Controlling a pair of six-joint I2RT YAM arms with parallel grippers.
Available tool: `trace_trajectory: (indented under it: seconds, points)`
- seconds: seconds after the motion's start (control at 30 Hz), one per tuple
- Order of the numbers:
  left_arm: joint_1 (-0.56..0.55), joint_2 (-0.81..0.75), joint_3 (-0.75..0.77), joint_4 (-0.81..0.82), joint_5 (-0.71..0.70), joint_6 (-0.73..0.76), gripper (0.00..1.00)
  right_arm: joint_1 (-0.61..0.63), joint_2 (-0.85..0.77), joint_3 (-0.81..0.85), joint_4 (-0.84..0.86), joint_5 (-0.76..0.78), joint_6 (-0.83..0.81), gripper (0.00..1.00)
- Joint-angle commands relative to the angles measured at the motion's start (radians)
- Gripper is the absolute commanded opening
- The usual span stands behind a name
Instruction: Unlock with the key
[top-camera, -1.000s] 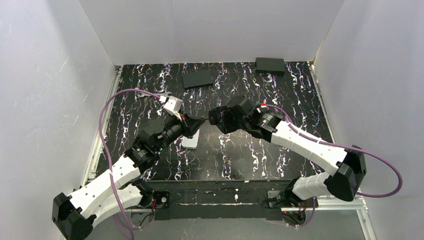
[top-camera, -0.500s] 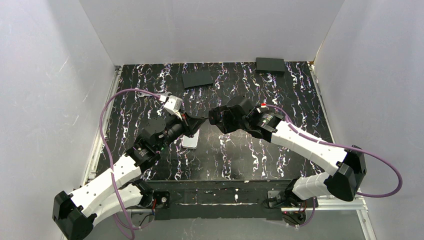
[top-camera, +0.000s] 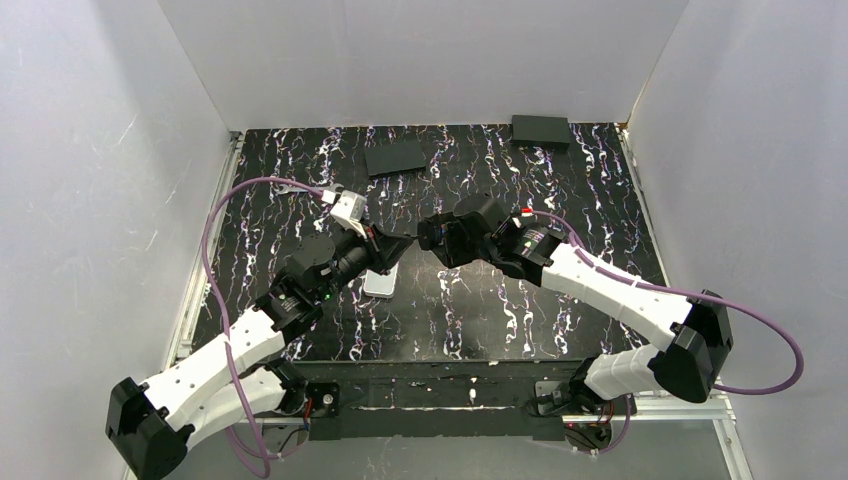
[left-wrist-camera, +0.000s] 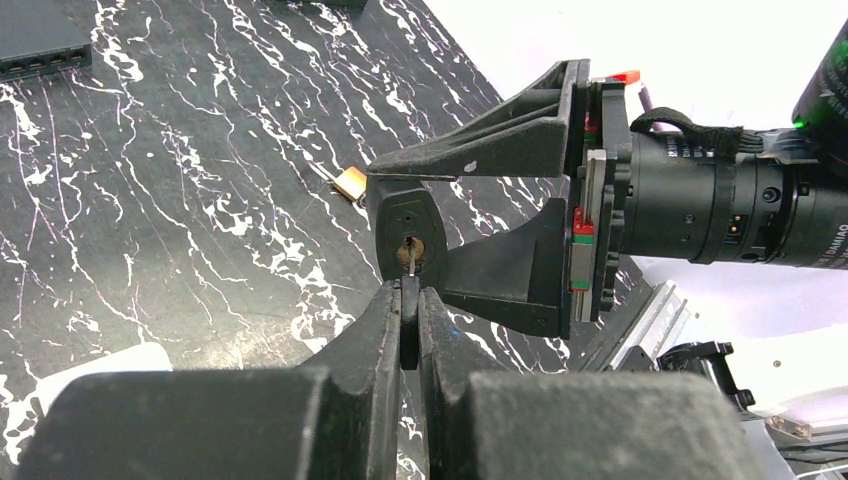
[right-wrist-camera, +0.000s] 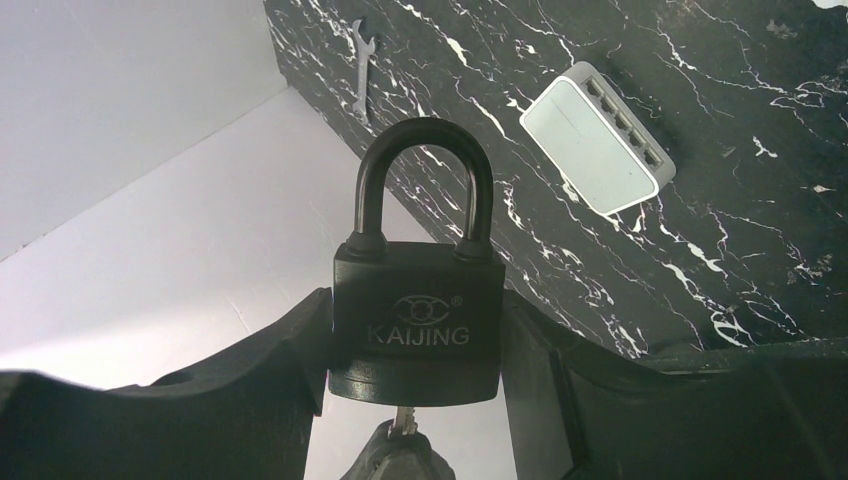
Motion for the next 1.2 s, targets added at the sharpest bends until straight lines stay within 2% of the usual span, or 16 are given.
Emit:
trace_trajectory:
  seconds: [0.0, 0.93, 1.17]
  points:
    - [-0.009, 0.007, 0.024, 0.033, -0.019, -0.004, 0.00, 0.004, -0.041, 0.012, 0.098, 0.037, 0.034, 0.01]
    - [-0.027, 0.053, 0.017, 0.068, -0.099, -0.057, 0.00, 0.004, -0.059, -0.006, 0.126, 0.046, 0.043, 0.01]
    - [-0.030, 0.068, 0.007, 0.071, -0.135, -0.128, 0.00, 0.004, -0.067, -0.020, 0.151, 0.053, 0.057, 0.01]
